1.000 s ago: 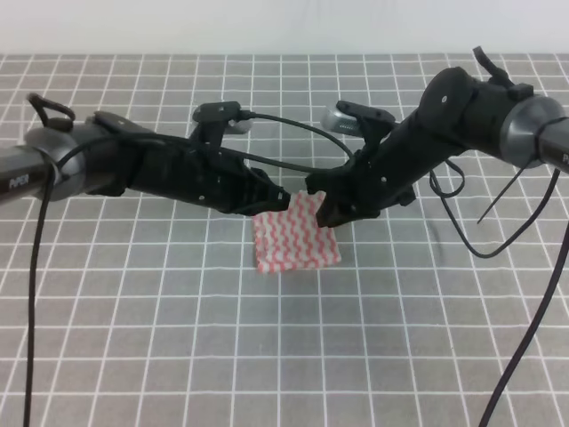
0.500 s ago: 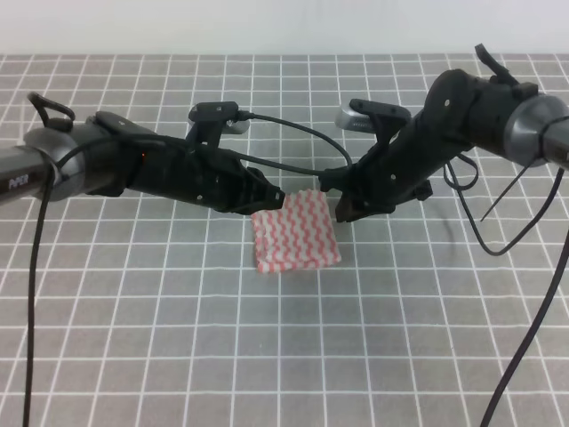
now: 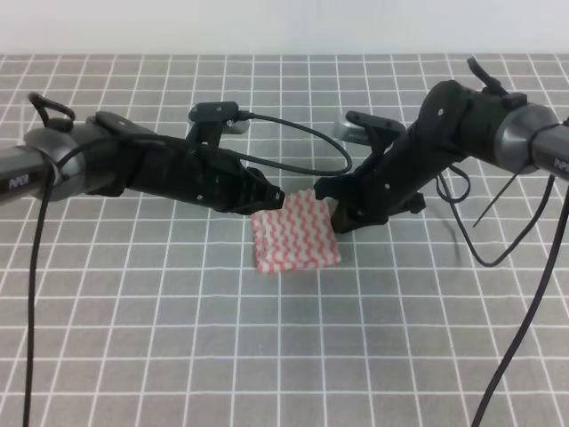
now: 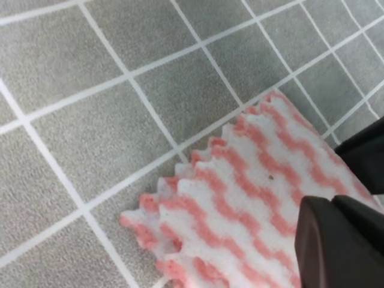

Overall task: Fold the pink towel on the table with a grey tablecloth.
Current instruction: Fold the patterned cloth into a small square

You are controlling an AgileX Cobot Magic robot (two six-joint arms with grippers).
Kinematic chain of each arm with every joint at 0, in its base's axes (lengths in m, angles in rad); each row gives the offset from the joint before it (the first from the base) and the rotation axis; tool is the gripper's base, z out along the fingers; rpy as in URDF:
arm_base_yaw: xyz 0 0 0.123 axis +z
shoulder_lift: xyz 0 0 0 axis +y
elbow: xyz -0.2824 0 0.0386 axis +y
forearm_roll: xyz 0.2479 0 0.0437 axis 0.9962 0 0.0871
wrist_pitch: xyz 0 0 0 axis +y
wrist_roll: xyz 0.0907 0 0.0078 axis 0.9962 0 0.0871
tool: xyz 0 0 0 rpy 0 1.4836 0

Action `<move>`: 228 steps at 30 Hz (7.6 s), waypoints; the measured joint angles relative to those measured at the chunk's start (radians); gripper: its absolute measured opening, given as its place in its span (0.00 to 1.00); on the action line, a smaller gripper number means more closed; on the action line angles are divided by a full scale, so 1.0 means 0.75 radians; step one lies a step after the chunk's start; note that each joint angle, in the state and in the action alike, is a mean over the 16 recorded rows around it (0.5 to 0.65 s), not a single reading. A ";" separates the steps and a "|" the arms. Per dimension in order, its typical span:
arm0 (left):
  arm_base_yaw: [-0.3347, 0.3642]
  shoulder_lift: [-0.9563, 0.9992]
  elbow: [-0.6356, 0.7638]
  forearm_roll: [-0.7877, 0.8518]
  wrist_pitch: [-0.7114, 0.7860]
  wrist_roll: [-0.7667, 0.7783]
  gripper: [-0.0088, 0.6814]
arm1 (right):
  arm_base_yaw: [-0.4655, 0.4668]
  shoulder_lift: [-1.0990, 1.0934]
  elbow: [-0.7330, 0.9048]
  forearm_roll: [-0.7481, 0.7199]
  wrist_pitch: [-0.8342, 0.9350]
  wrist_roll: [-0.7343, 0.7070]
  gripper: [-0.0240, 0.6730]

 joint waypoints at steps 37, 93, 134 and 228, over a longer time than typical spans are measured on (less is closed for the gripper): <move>-0.069 0.049 0.000 0.178 0.018 -0.093 0.01 | 0.006 0.006 -0.132 0.056 0.050 -0.039 0.03; -0.028 -0.008 0.000 0.445 0.179 -0.344 0.01 | -0.008 0.056 -0.161 0.206 0.306 -0.172 0.03; -0.025 -0.783 0.541 0.347 -0.422 -0.248 0.01 | -0.049 -0.413 0.181 -0.110 0.188 -0.120 0.03; -0.025 -2.720 1.808 0.170 -0.764 -0.025 0.01 | -0.403 -2.951 2.292 0.119 -1.032 -0.598 0.03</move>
